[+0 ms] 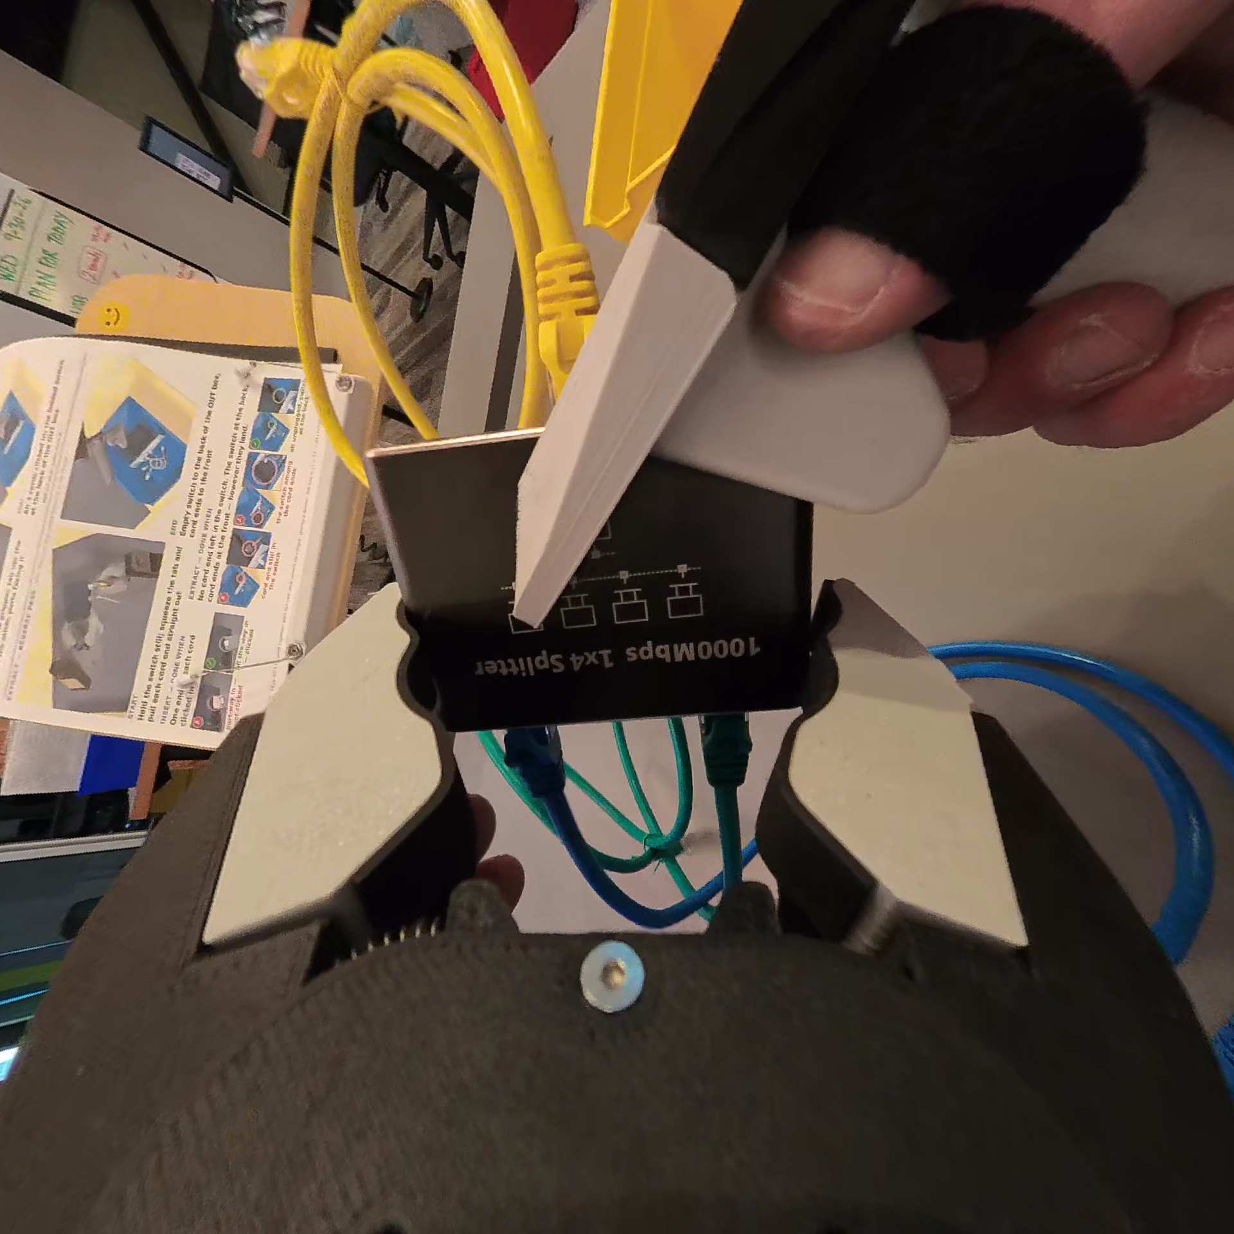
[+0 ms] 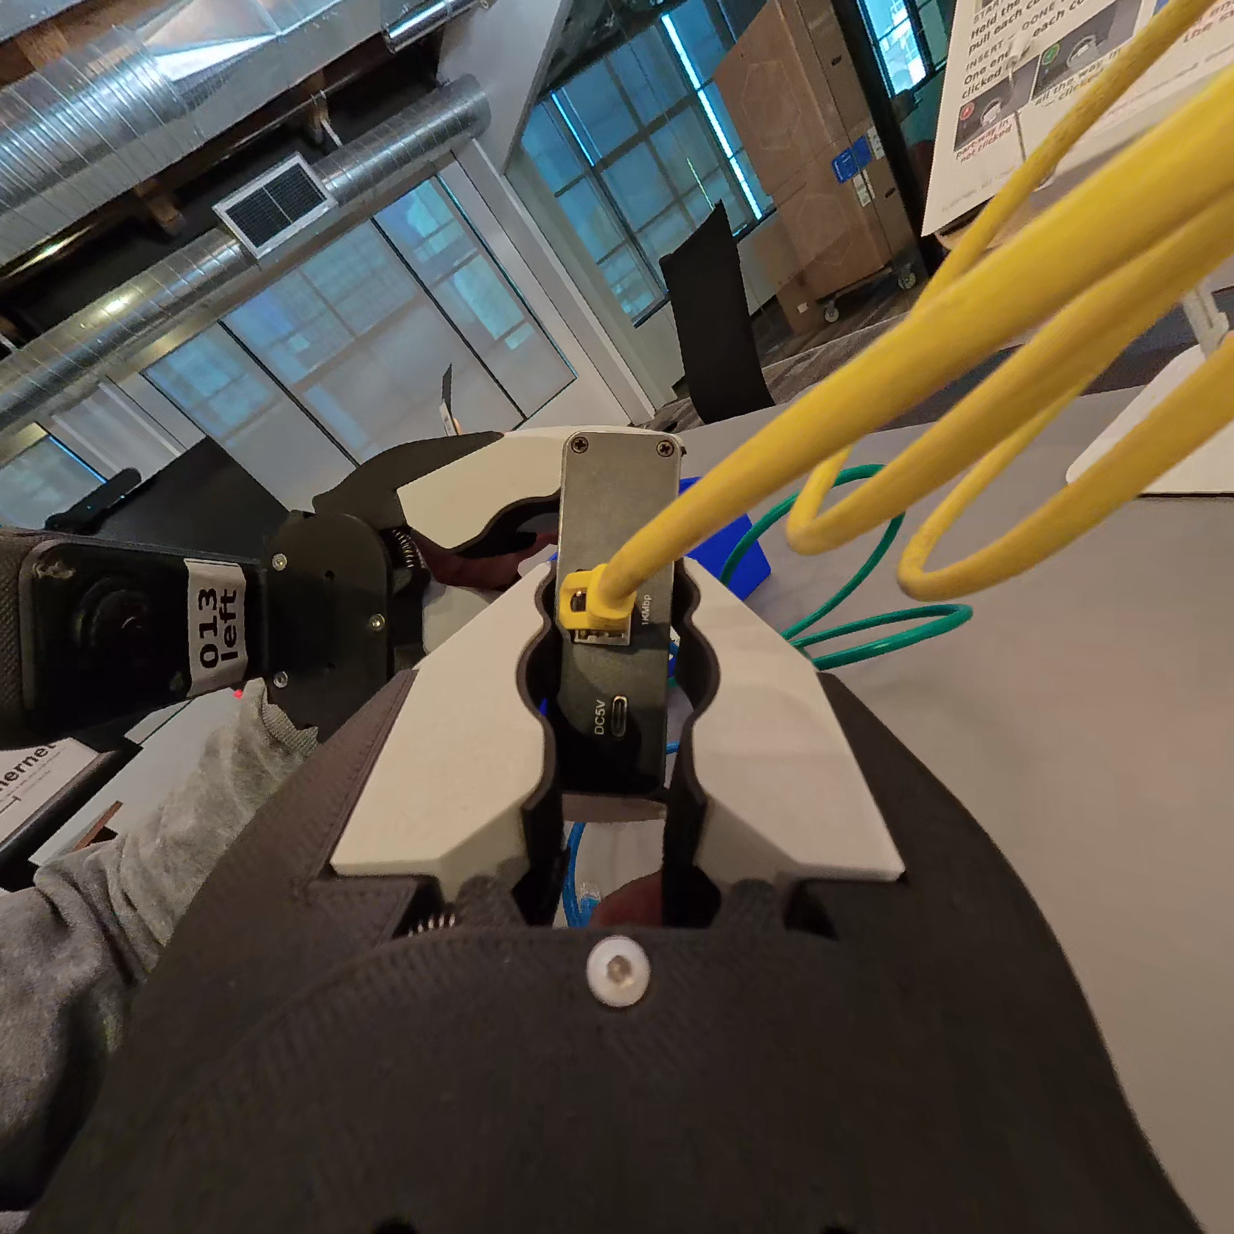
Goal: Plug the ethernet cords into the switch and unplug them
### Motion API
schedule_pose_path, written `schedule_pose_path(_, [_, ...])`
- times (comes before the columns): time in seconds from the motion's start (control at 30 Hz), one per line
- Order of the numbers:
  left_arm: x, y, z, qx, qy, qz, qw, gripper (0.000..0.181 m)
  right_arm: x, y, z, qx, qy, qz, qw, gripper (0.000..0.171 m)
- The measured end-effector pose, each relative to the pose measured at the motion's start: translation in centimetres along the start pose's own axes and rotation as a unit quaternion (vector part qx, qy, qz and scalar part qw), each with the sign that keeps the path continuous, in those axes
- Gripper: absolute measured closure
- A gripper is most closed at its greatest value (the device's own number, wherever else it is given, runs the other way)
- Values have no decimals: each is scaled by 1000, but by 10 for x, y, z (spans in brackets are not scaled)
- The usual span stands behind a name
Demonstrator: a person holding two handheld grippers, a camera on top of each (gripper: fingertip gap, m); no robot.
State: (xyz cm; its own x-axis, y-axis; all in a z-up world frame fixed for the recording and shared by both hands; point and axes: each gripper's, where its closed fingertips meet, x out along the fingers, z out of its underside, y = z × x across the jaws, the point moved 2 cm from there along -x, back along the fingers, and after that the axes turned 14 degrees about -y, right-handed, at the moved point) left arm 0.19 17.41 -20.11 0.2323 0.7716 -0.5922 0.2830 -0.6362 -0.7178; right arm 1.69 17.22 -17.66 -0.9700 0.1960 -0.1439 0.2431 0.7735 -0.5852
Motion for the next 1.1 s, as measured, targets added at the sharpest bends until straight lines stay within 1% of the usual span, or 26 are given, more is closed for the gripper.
schedule_pose_path(0.2, [-1,2,1,-11,3,19,1000,74,1,0,1,5,1,-3,1000,143])
schedule_pose_path(0.27, [-1,1,-1,-13,7,13,1000,73,0,0,0,5,5,-2,1000,142])
schedule_pose_path(0.4, [3,4,-4,-16,4,8,1000,63,0,1,0,5,10,4,1000,142])
schedule_pose_path(0.47, [3,2,-3,-15,4,5,1000,70,0,2,1,3,7,4,1000,142])
schedule_pose_path(0.63, [2,2,-2,-16,7,18,1000,71,1,3,2,1,5,4,1000,142])
schedule_pose_path(0.77, [-1,4,0,-30,17,45,998,78,3,3,5,0,-2,3,1000,142])
schedule_pose_path(1.1, [1,4,1,-21,19,35,999,78,3,4,6,-10,-3,14,1000,142])
